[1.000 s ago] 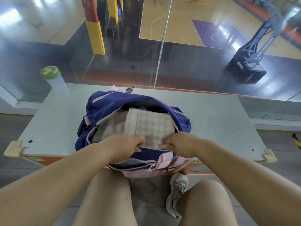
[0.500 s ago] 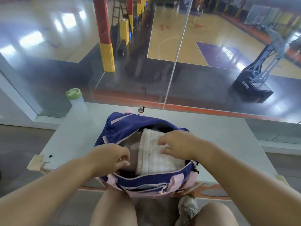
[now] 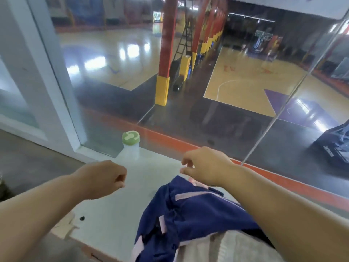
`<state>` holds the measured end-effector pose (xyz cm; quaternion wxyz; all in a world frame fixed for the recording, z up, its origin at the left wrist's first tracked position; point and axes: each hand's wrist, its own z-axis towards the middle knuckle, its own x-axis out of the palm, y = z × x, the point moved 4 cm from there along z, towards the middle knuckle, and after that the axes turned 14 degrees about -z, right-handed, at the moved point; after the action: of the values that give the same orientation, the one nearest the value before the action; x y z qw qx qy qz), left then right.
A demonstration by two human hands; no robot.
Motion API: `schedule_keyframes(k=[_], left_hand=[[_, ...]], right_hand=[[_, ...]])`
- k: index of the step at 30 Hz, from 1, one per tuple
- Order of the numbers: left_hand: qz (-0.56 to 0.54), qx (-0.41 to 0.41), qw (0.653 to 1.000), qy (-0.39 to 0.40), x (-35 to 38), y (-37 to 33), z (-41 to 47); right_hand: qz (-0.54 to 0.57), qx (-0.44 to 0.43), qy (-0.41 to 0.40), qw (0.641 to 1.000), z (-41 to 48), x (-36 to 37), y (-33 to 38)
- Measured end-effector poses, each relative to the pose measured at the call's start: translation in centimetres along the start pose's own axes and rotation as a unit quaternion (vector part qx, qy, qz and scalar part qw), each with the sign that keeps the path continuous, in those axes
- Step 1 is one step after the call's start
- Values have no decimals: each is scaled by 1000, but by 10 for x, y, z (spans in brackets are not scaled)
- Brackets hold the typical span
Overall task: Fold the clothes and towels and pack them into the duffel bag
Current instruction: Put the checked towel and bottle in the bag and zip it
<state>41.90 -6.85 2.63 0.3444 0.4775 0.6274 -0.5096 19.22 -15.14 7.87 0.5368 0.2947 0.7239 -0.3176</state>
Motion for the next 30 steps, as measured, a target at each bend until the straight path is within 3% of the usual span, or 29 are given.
schedule_keyframes(k=[9, 17, 22, 25, 27, 30], left_hand=[[45, -105, 990, 82, 23, 96, 55], [6, -151, 987, 50, 33, 141, 75], [5, -174, 983, 54, 36, 156, 81], [9, -171, 984, 42, 35, 157, 82], [11, -171, 984, 44, 35, 155, 80], [20, -150, 987, 48, 38, 142, 74]], right_hand=[[2, -2, -1, 1000, 161, 42, 63], [22, -23, -20, 999, 252, 64, 103], [79, -38, 12, 996, 280, 87, 113], [112, -44, -29, 992, 280, 85, 116], [113, -38, -53, 991, 272, 78, 116], [92, -41, -22, 995, 249, 76, 110]])
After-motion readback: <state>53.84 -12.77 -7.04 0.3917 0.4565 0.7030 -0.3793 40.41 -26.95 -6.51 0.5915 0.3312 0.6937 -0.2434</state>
